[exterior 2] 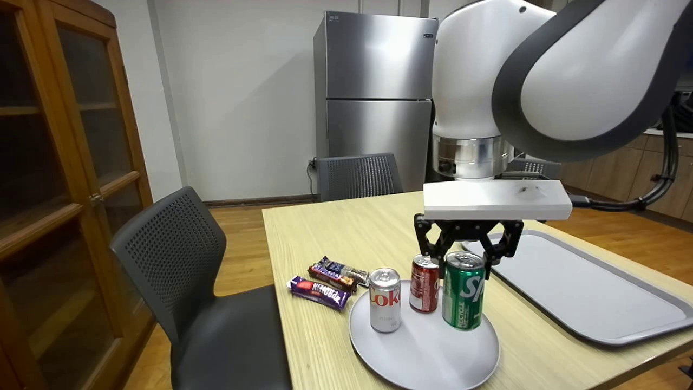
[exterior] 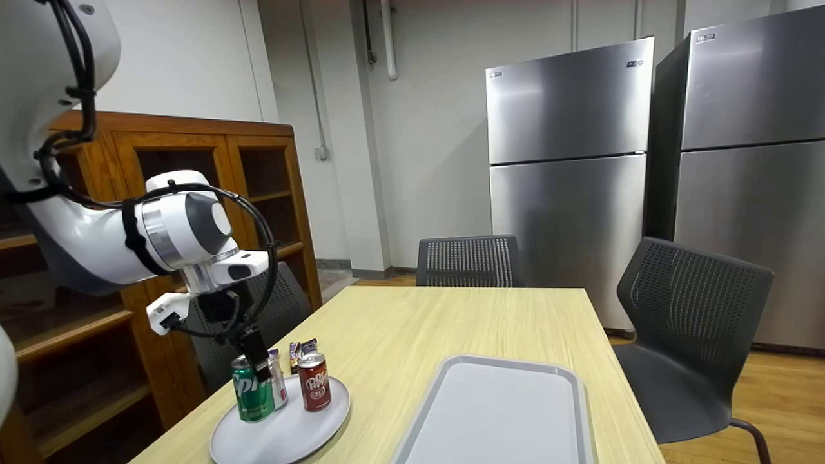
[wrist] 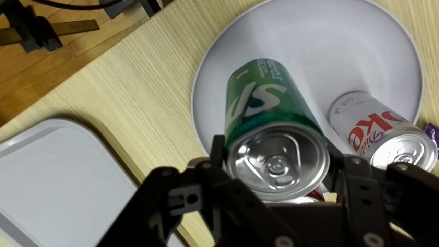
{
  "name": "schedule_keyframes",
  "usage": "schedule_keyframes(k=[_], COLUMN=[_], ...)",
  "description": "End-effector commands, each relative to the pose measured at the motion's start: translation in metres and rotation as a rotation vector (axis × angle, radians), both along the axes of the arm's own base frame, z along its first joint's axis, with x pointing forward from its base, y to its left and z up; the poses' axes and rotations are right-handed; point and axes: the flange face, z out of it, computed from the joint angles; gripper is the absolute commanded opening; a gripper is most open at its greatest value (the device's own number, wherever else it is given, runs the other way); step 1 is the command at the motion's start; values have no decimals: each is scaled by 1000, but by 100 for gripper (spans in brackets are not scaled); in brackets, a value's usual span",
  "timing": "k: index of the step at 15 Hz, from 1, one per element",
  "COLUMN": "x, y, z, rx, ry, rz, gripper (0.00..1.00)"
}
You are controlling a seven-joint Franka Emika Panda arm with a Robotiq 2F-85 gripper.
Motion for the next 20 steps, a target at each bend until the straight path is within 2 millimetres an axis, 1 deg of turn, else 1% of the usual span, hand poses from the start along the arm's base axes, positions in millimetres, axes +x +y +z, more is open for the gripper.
schedule_keyframes(k=[1,6,13,20], x=[3,8,21,35], y=[3,4,8,6], z=[0,-7,-15,-30], rx=[-2,-9,-16,-7], ry=[12,17,15,19], rz=[7,9,7,-9], gripper=[38,38,38,38])
